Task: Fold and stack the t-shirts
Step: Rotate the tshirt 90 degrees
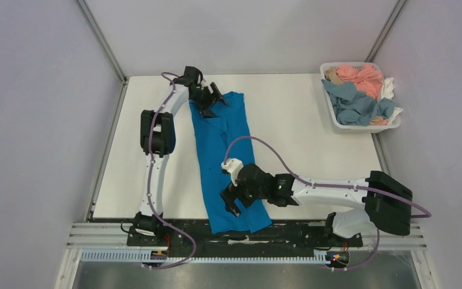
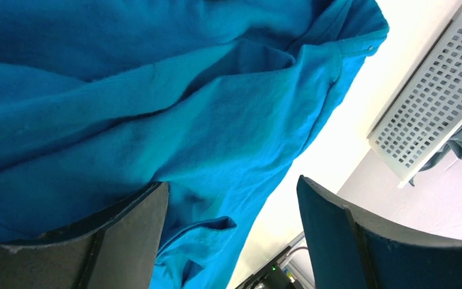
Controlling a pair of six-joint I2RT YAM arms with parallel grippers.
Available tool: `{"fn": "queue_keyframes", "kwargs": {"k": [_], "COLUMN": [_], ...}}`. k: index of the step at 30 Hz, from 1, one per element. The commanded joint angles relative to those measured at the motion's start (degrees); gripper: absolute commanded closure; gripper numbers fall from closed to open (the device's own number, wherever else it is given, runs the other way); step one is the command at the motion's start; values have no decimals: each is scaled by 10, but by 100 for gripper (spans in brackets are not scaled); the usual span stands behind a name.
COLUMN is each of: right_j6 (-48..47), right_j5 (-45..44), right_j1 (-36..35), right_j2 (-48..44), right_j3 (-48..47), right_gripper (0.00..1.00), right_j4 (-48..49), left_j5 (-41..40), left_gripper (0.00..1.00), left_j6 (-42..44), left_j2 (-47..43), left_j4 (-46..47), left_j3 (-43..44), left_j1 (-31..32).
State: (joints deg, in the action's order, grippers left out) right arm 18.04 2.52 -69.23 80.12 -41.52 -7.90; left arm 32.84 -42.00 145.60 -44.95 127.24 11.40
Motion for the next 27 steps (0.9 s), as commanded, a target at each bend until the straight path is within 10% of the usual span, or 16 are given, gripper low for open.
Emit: {"fn": "queue_keyframes", "kwargs": {"k": [1,6,16,27], "right_j6": [2,-9,-79,-123], "right_j5": [-78,-86,-71,-68], "right_j1": [63,161,247,282], "right_j2": [-35,-12,268,536], "right_j3": [-56,-106,-378,-626], "right_gripper": [2,2,2,2], "right_j4": [-6,34,74,18], "left_j5": [0,-67,-360,-217], "left_gripper": [15,15,14,14], "left_j6": [40,72,63,-18], "left_j2": [3,-150,-620,-908], "left_j4": [21,20,134,307], "left_j3": [27,-17,-503,-916], "left_j1": [-1,0,0,6]}}
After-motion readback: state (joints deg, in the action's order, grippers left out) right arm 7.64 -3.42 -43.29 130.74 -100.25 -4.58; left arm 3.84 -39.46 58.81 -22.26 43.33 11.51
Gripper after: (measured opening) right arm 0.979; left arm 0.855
